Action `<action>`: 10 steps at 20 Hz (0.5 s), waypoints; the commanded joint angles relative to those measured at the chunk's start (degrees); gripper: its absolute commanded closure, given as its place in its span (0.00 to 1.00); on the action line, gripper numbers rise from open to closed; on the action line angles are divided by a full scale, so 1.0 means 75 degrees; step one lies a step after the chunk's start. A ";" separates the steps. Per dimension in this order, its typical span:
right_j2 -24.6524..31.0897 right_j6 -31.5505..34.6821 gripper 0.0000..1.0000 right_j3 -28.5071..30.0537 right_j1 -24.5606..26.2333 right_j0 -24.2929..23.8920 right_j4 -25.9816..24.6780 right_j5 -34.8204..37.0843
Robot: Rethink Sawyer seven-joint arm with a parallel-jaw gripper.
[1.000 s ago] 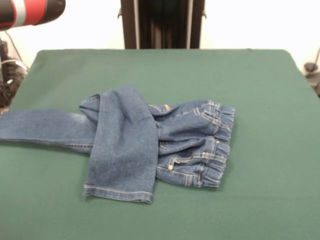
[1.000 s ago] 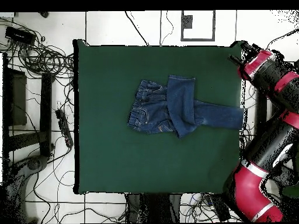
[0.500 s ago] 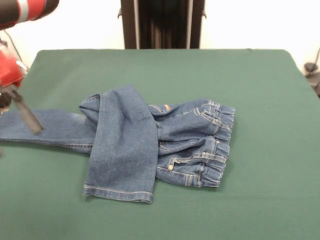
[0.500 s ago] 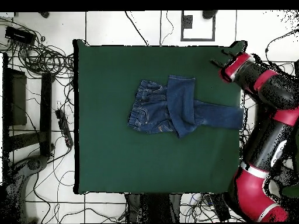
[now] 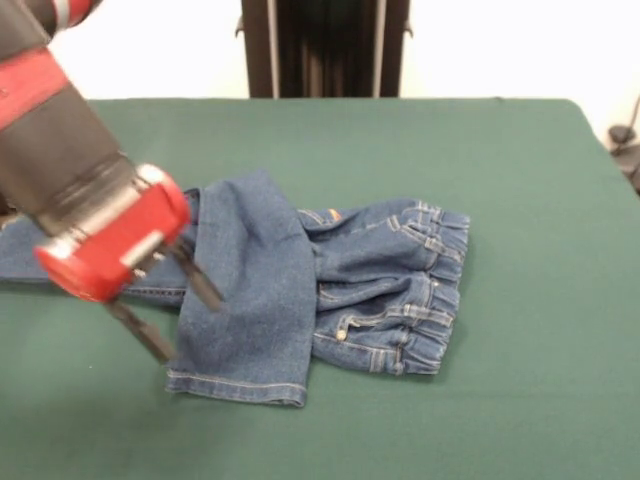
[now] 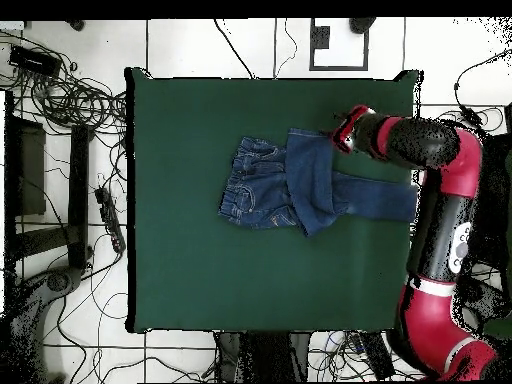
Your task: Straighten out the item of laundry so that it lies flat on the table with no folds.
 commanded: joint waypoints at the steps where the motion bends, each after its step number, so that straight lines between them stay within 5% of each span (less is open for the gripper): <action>1: -0.2185 0.2302 0.00 -0.0992 -0.1644 0.0795 0.1134 0.1671; 7: -0.2640 0.2836 0.00 -0.0793 -0.2298 0.1106 0.0826 0.2177; 10: -0.3026 0.3028 0.00 -0.0673 -0.2733 0.1291 0.0709 0.1685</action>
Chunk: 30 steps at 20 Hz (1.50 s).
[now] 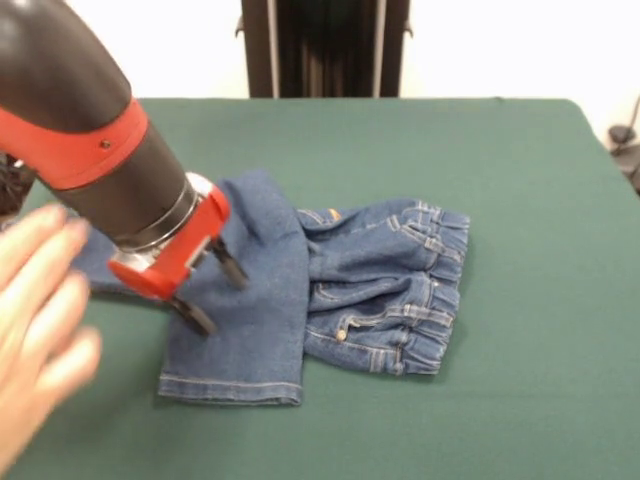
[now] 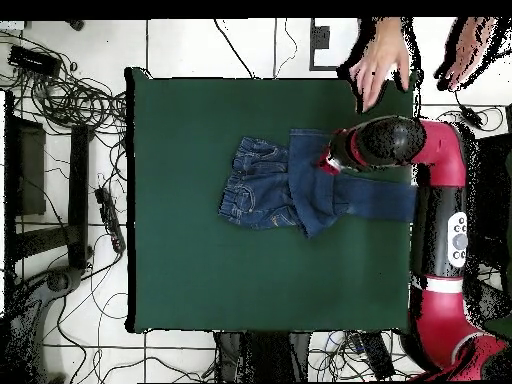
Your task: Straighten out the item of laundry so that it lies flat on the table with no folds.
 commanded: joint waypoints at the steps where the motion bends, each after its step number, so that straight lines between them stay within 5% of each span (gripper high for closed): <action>1: -0.1636 0.2967 0.00 -0.0493 -0.1734 0.0662 0.0497 0.0284; 13: -0.2058 0.4129 0.00 0.0473 -0.2199 0.0695 -0.0092 -0.3067; 30: -0.3664 0.4031 0.00 0.0320 -0.2602 0.1382 0.1411 -0.4230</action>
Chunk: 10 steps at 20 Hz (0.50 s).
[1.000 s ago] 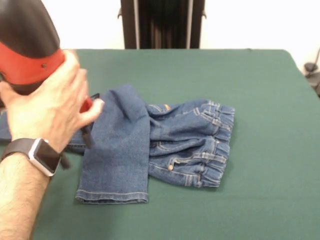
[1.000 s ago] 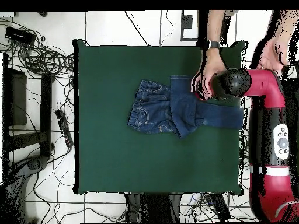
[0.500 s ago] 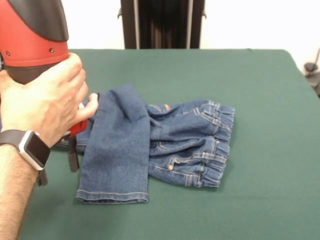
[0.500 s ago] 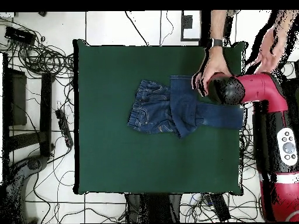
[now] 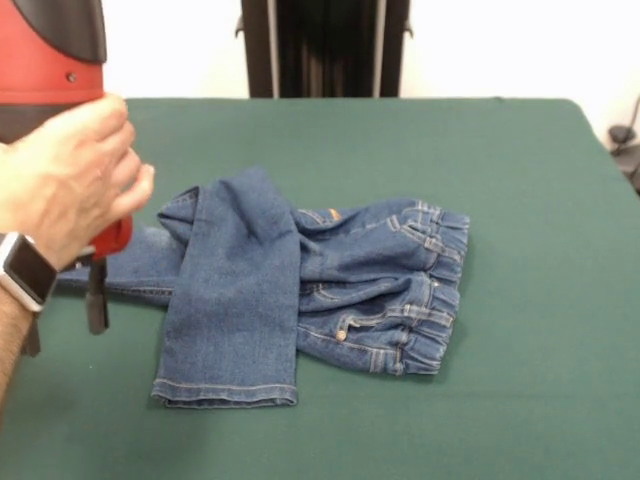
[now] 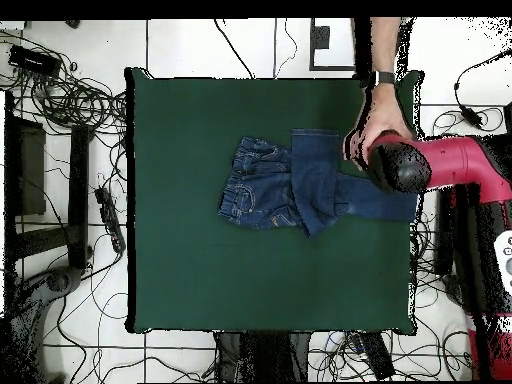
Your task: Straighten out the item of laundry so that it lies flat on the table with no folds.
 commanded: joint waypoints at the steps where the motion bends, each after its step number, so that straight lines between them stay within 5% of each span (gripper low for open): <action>1: -0.1235 0.1117 0.00 -0.1169 0.0495 0.1270 0.1408 0.0835; 10: -0.1486 0.1078 0.00 -0.1298 0.0541 0.1400 0.1527 0.0647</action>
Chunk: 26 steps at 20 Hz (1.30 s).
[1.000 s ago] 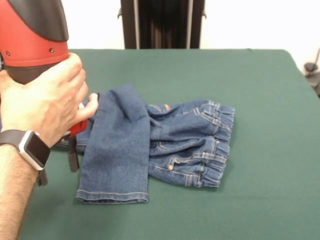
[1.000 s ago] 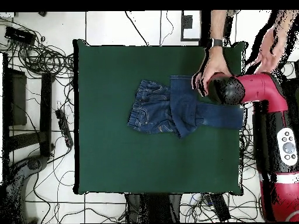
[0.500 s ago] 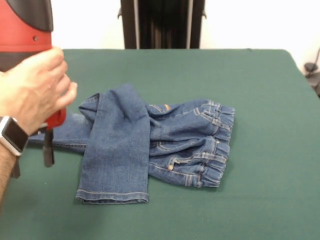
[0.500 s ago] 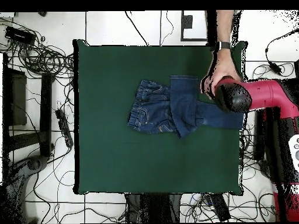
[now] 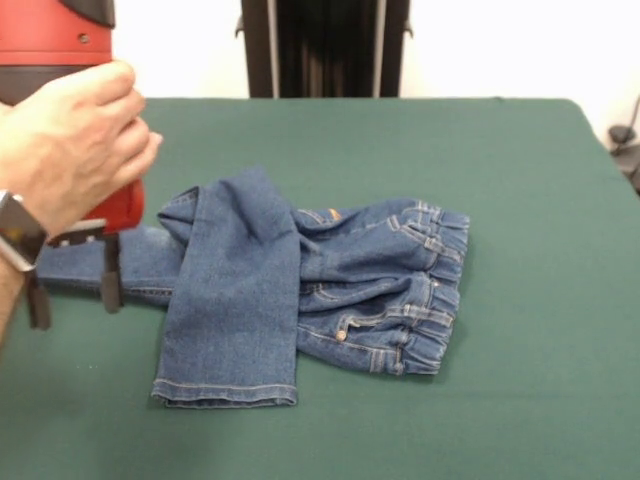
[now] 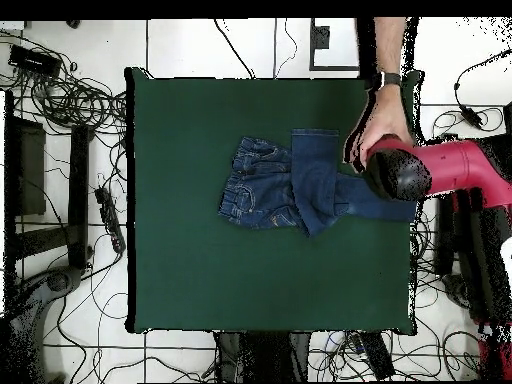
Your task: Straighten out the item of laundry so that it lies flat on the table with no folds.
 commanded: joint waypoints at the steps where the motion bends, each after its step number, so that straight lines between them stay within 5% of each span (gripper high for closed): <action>1: -0.1309 -0.0425 0.00 -0.1802 0.0990 0.1383 0.1286 0.1123; 26: -0.1443 -0.0519 0.00 -0.2104 0.0954 0.1607 0.1652 0.1030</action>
